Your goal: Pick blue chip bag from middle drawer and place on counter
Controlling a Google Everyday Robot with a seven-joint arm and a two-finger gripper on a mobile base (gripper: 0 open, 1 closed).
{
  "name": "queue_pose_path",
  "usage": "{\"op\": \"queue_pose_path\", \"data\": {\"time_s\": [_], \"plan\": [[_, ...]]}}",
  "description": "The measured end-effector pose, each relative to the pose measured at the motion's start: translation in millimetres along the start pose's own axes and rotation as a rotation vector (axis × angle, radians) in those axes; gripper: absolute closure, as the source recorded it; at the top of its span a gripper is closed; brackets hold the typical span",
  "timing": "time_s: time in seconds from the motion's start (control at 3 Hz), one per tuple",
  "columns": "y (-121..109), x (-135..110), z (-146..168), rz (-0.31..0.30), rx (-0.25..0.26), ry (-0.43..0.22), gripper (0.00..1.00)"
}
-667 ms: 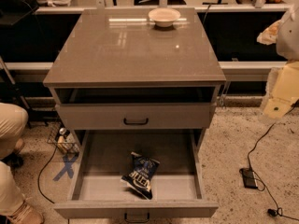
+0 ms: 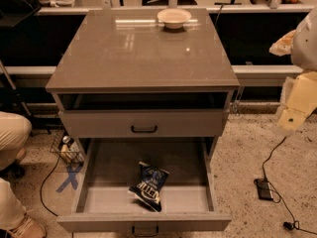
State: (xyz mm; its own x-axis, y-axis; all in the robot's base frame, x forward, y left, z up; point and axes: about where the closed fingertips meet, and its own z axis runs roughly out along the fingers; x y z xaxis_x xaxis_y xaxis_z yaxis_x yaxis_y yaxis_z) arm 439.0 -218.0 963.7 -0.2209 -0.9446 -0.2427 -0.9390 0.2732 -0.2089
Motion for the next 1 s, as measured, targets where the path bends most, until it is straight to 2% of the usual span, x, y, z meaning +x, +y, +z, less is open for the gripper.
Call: {"op": "queue_pose_path", "data": {"time_s": [0.33, 0.67, 1.0], "plan": [[13.9, 11.8, 48.0, 0.047, -0.108, -0.096, 0.0], [36.4, 14.8, 92.7, 0.115, -0.189, -0.216, 0.0], [58.1, 10.0, 124.5, 0.178, -0.213, -0.293, 0.0]]}}
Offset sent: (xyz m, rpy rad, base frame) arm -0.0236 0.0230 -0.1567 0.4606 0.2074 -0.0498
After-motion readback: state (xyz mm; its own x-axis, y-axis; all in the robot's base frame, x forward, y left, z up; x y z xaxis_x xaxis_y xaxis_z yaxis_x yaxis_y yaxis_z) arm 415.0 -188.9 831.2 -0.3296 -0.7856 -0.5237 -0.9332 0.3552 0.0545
